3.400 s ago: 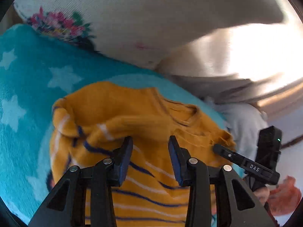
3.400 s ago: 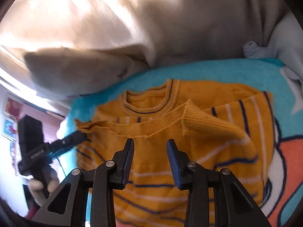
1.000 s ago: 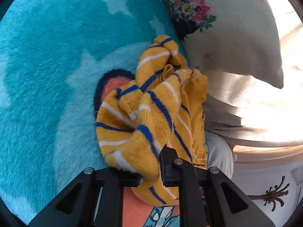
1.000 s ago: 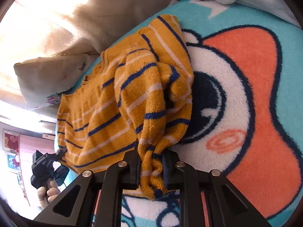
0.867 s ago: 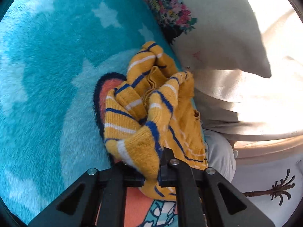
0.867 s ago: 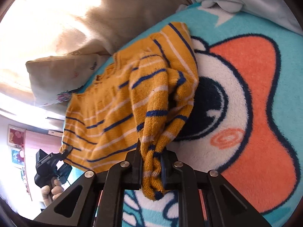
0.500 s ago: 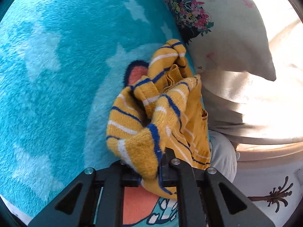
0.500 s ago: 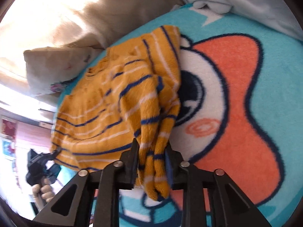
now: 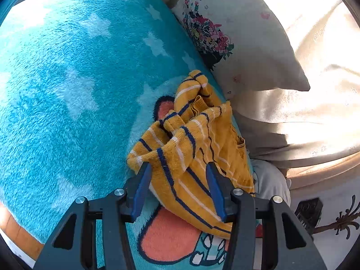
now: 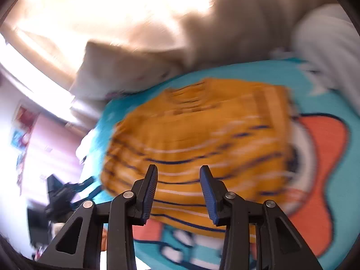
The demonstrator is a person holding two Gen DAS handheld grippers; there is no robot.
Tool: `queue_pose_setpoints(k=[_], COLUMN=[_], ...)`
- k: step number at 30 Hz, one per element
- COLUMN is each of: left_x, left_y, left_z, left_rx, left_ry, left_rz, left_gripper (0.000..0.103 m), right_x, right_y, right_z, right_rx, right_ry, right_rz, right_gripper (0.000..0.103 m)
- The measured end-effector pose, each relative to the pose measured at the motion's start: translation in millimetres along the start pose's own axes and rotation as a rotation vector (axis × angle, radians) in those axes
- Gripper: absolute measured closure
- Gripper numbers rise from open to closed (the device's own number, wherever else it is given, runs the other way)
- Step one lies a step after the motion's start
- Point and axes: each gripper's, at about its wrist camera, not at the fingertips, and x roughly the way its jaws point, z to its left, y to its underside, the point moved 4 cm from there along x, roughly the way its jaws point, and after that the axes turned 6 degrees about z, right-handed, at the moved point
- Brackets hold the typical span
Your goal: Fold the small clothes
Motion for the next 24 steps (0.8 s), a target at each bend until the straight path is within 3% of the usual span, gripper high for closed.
queue_pose_setpoints(k=[3, 6, 12, 14, 16, 19, 21, 23, 24], left_x=[5.9, 6.7, 22.3, 32.1, 41.4, 53.7, 60.5, 67.6, 69.6], left_y=[-9.2, -17.8, -34.1, -34.4, -33.1, -30.7, -29.0, -28.1, -28.0], left_z=[-1.8, -4.0, -3.0, -4.4, -6.8, -6.3, -3.3, 0.2, 1.8], left_rx=[0.045, 0.095, 0.136, 0.144, 0.153, 0.15, 0.133, 0.111, 0.103], left_ry=[-0.017, -0.022, 0.01, 0.032, 0.058, 0.063, 0.068, 0.07, 0.073], left_rz=[0.026, 0.045, 0.108, 0.145, 0.18, 0.227, 0.256, 0.292, 0.303], left_gripper=[0.055, 0.052, 0.045, 0.044, 0.043, 0.044, 0.055, 0.093, 0.094], right_x=[52.2, 122.1, 220.8, 230.7, 236.6, 254.5, 267.7, 282.4, 288.9], right_y=[-24.9, -53.5, -98.9, -102.2, -103.4, -101.1, -95.9, -89.3, -85.7], right_z=[51.1, 93.6, 124.8, 131.0, 142.7, 162.2, 171.1, 174.3, 175.8], right_rx=[-0.112, -0.132, -0.165, -0.153, -0.17, -0.233, -0.284, -0.326, -0.349], right_ry=[-0.033, -0.045, 0.141, 0.139, 0.149, 0.223, 0.314, 0.416, 0.458], right_rz=[0.083, 0.174, 0.258, 0.281, 0.293, 0.355, 0.409, 0.463, 0.485], right_gripper=[0.06, 0.06, 0.059, 0.05, 0.032, 0.029, 0.028, 0.028, 0.027])
